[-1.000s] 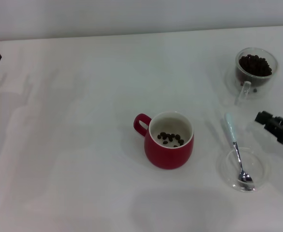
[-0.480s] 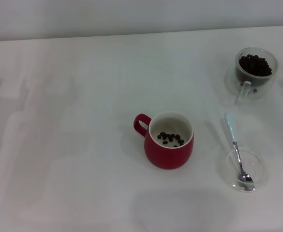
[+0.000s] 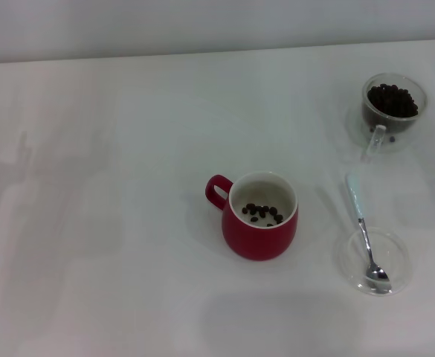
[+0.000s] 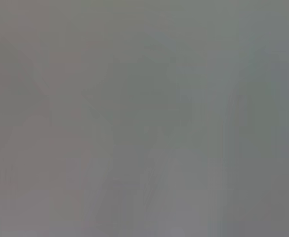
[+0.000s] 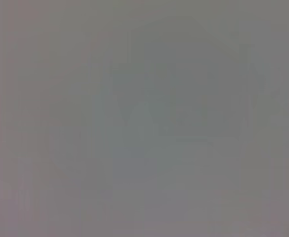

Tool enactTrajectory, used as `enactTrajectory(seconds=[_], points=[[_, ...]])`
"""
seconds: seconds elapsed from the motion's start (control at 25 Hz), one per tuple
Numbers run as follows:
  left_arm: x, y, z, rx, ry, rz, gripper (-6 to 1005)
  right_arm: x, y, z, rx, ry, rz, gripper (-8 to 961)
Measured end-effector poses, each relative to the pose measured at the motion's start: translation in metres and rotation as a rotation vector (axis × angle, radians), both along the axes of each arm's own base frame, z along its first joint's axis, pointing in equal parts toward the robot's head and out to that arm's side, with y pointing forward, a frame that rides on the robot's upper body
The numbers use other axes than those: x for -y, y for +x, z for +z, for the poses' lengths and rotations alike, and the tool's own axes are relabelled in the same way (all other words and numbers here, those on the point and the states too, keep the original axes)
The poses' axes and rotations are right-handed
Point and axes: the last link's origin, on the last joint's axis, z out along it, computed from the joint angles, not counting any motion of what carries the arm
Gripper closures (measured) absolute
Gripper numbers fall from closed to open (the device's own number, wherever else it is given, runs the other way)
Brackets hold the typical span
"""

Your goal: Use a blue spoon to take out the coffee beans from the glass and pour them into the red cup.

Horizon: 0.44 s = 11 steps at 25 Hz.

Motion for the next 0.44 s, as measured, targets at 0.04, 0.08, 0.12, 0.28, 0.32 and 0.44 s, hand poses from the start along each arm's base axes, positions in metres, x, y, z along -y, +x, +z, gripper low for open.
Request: enactTrajectory(seconds=[0.04,0.08,0.12,0.28,0.32,0.44], points=[[0.0,0.0,-0.001,0.004,0.0,-0.001,362,-0.001,0.001,-0.001,0.016,0.002,-0.011,783],[0.001,0.001,-0.001,0.007,0.001,-0.002,362,-0.003,0.001,-0.001,0.026,0.003,-0.019,783],[0.001,0.001,-0.001,0.011,0.001,-0.004,362,-0.005,0.001,-0.002,0.033,0.004,-0.025,783],[0.0,0.004,-0.002,0.018,0.002,-0.01,362,-0.013,0.001,-0.006,0.065,0.013,-0.053,783],[0.0,0.005,-0.002,0.022,0.004,-0.015,362,-0.016,0.0,-0.007,0.075,0.016,-0.056,783],[0.002,0.005,-0.001,0.025,0.014,-0.026,362,-0.02,-0.002,-0.005,0.08,0.042,-0.06,783]])
